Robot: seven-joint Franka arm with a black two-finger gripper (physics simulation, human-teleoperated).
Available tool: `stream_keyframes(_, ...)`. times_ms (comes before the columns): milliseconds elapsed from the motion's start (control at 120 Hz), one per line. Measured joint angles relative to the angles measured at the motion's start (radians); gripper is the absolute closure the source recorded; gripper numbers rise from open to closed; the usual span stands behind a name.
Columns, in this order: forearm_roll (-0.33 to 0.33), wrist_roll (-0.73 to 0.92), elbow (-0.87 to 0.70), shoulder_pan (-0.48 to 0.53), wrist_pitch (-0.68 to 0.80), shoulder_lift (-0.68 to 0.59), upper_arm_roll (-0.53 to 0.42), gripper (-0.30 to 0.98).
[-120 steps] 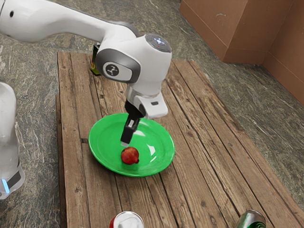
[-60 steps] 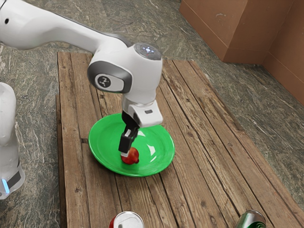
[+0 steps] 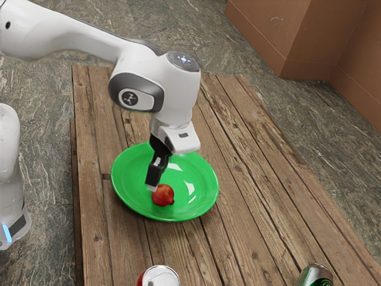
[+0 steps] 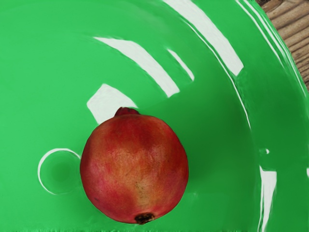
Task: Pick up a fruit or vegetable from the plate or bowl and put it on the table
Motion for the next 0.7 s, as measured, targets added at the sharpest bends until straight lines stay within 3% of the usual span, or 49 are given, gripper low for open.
stream_keyframes(342,0.033,0.01,-0.066,0.003,0.008,-0.004,0.064,0.0)
stream_keyframes(700,0.016,0.027,-0.107,-0.003,0.149,0.007,0.064,0.0)
